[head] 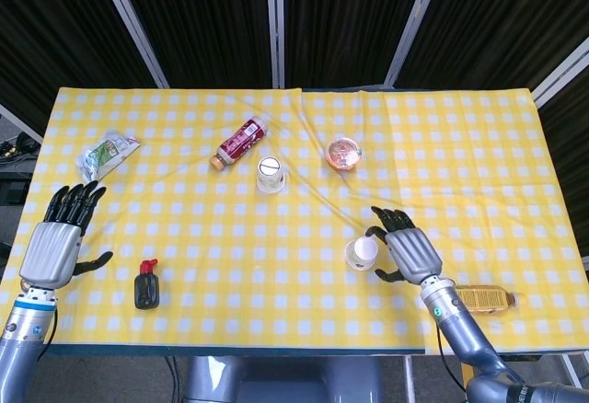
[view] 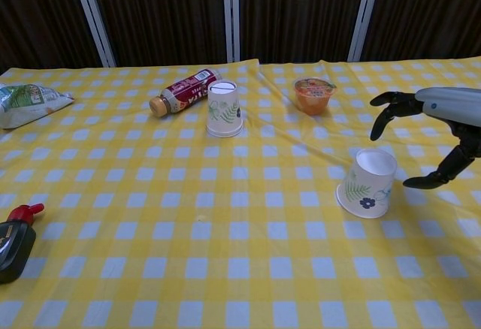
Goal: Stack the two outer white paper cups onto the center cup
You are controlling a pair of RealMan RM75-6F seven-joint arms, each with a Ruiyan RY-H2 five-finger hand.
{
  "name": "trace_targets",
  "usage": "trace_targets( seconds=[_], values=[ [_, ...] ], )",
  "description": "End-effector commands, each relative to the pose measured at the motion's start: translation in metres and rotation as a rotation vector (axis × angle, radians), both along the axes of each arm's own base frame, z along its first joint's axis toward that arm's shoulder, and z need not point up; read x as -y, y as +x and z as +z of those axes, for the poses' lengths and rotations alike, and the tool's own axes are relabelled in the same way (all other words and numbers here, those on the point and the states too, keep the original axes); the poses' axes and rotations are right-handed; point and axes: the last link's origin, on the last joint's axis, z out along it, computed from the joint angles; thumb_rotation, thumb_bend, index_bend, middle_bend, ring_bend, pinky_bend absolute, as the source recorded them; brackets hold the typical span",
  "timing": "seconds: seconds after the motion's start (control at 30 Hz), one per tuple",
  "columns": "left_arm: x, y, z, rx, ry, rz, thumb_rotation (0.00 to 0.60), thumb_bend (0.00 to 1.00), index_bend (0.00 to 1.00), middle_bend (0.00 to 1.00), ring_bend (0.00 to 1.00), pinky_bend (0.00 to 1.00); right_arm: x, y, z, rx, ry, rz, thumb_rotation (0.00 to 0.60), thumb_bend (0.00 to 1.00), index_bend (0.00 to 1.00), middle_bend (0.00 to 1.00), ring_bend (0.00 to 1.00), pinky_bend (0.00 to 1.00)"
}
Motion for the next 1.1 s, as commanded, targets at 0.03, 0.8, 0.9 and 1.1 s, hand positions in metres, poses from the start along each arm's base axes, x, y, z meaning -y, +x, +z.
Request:
trace_targets(
  seconds=[0.03,0.8,0.9,1.1],
  values=[
    [0.000,0.000,0.000,0.003,-0.001,-0.001,0.600,0.00,0.00,0.00,0.00,0.00,0.003,0.000,-0.003,-0.003,0.006,-0.005,0.600,0.12,0.33,0.00,0.00,0.01],
    [-0.002,-0.001,0.000,0.017,-0.011,0.002,0.600,0.00,0.00,0.00,0.00,0.00,0.014,0.004,-0.024,-0.018,0.023,-0.009,0.600,0.15,0.33,0.00,0.00,0.02],
    [-0.002,0.000,0.000,0.019,-0.015,0.001,0.600,0.00,0.00,0.00,0.00,0.00,0.015,0.003,-0.025,-0.021,0.012,-0.007,0.600,0.16,0.37,0.00,0.00,0.03],
    [-0.002,0.000,0.002,0.026,-0.012,0.000,0.600,0.00,0.00,0.00,0.00,0.00,0.017,0.000,-0.027,-0.012,0.000,-0.018,0.600,0.17,0.44,0.04,0.00,0.07]
  ],
)
